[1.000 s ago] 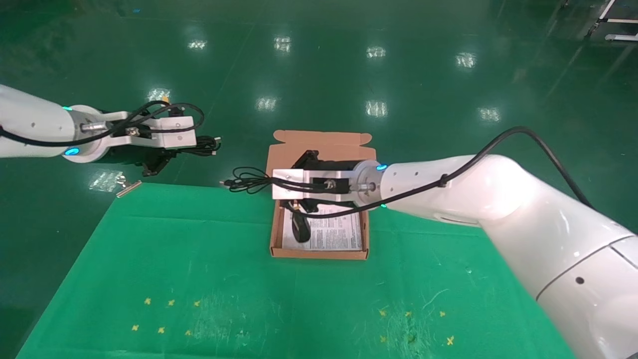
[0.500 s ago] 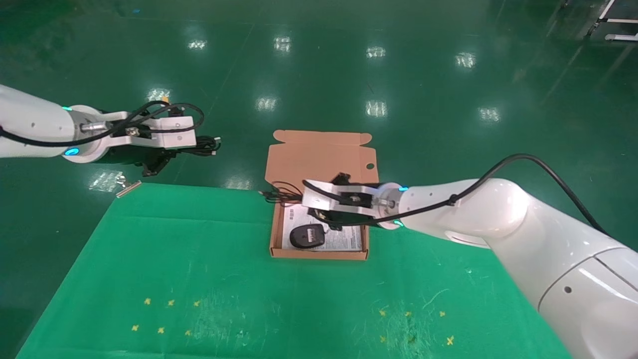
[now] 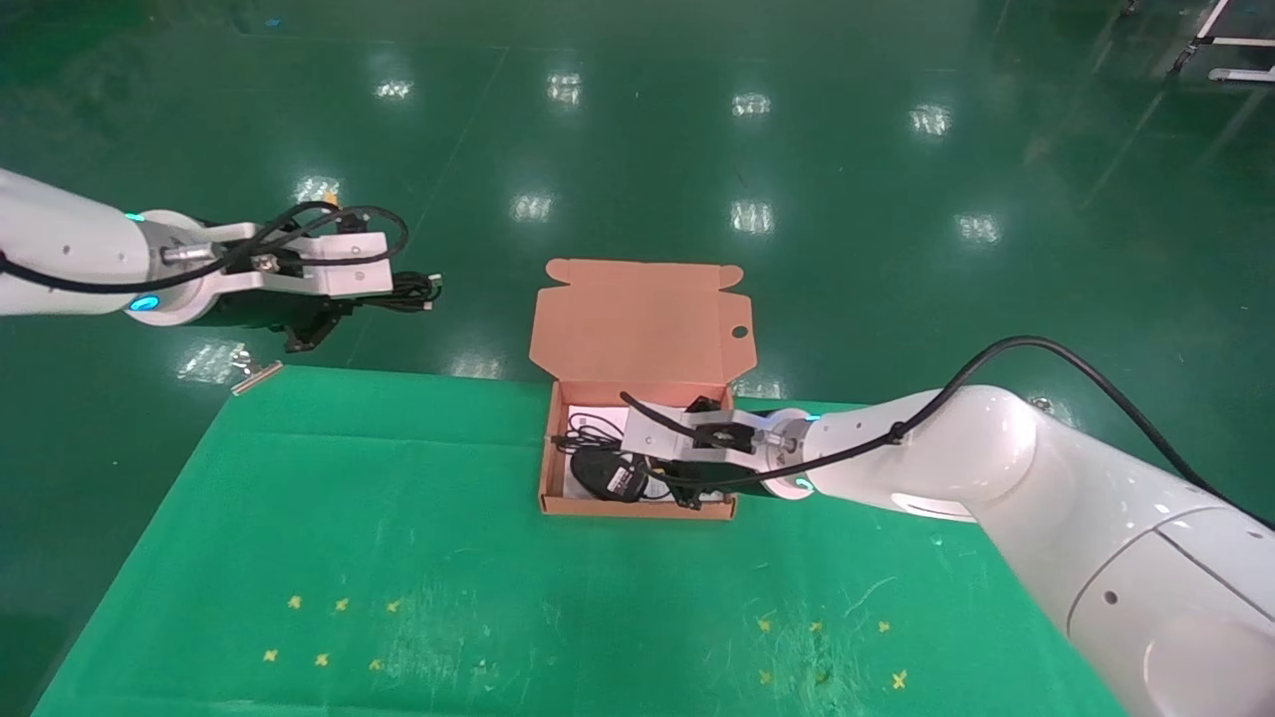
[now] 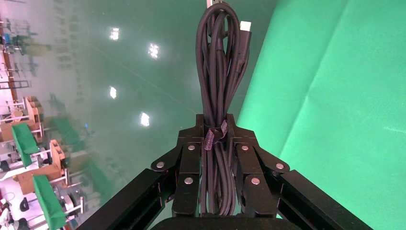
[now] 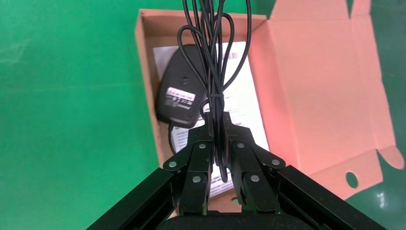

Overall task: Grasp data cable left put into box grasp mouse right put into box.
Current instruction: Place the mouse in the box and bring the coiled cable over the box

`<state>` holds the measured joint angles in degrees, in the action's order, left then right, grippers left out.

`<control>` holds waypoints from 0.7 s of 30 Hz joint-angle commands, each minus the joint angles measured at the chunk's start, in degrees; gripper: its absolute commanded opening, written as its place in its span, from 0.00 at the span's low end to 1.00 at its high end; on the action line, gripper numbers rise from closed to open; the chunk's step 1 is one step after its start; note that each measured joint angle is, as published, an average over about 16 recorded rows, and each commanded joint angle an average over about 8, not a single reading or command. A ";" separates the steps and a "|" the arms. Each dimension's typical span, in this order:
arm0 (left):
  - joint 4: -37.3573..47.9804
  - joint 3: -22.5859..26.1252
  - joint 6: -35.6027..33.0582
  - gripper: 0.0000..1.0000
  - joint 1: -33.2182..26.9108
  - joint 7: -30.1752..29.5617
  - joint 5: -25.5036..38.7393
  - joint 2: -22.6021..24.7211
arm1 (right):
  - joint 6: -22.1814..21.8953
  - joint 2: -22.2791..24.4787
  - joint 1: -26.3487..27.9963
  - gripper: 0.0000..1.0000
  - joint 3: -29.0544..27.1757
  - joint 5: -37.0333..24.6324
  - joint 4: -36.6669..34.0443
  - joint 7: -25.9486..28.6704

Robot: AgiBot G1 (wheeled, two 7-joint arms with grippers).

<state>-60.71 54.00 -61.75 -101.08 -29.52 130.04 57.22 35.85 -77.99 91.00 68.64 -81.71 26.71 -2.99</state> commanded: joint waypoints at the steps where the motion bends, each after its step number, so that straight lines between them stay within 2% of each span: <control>1: -0.01 -0.02 -0.05 0.00 -0.07 -0.04 0.08 -0.08 | 0.29 -0.07 0.04 1.00 0.76 0.11 -0.17 0.49; 11: 2.21 0.52 2.65 0.00 1.96 2.77 -2.08 3.29 | 0.23 2.62 -0.03 1.00 1.24 0.47 3.00 1.25; 21: 10.07 0.93 8.62 0.00 4.27 11.07 -6.66 9.66 | -1.14 7.28 1.27 1.00 0.79 0.03 6.16 2.80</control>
<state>-50.10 54.89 -52.66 -96.66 -18.13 123.32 67.32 34.76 -70.38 92.32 69.55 -81.89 32.95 0.00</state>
